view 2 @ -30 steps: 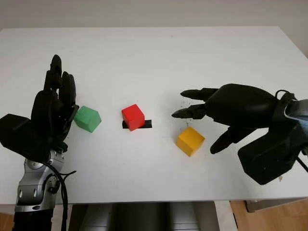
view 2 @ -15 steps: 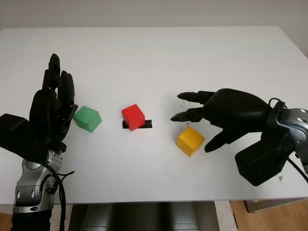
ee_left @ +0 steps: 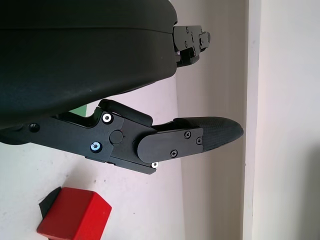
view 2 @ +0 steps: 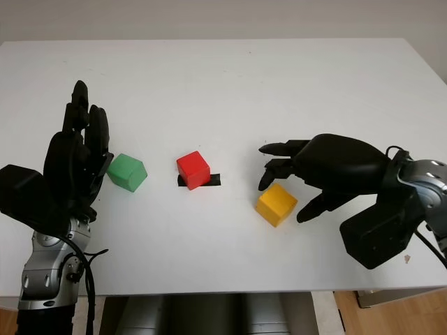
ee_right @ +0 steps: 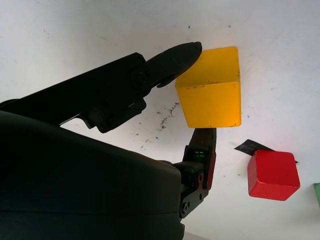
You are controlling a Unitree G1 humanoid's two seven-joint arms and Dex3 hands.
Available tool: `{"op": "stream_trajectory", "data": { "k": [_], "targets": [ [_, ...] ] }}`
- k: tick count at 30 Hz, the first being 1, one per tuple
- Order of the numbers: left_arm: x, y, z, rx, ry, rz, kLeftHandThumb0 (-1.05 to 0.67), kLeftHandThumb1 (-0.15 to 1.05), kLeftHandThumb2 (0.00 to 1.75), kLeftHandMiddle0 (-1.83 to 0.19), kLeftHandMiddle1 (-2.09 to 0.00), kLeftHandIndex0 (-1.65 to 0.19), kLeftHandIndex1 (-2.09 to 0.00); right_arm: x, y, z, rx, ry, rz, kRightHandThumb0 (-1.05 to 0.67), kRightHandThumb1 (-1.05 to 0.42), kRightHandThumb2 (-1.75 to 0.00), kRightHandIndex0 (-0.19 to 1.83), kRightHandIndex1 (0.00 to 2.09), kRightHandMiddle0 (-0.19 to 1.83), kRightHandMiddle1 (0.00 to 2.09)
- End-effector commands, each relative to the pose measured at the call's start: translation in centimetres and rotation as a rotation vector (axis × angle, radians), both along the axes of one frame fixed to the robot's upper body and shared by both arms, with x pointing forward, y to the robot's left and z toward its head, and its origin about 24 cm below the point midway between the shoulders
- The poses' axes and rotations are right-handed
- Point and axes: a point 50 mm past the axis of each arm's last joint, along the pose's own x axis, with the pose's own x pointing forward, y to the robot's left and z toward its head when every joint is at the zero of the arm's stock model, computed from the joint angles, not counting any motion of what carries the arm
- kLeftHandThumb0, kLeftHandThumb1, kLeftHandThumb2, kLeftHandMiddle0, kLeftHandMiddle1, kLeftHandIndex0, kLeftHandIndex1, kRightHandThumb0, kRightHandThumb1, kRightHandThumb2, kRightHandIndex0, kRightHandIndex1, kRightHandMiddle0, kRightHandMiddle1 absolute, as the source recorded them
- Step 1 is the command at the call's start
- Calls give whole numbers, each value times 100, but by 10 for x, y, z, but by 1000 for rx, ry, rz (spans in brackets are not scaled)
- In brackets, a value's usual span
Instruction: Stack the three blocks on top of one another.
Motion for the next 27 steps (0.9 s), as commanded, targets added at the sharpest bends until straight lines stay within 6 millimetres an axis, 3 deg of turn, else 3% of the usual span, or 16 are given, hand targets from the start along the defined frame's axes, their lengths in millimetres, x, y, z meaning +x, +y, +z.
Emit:
{"op": "stream_trajectory", "data": {
  "k": [1, 23, 27],
  "targets": [
    [-3, 1, 0, 5, -2, 5, -67, 105, 52, 15, -5, 9, -6, 2, 2, 3, 17, -6, 6, -45, -88, -6, 24, 6, 14, 119],
    [-4, -2, -2, -21, -2, 19, -68, 105, 52, 15, -6, 9, -6, 4, 3, -20, 95, 47, 9, -47, -92, -5, 29, 6, 15, 123],
    [-5, -2, -3, -14, 2, 24, -67, 105, 53, 14, -6, 9, -6, 4, 3, -23, 108, 58, 11, -45, -95, -6, 29, 6, 17, 133]
  ]
}}
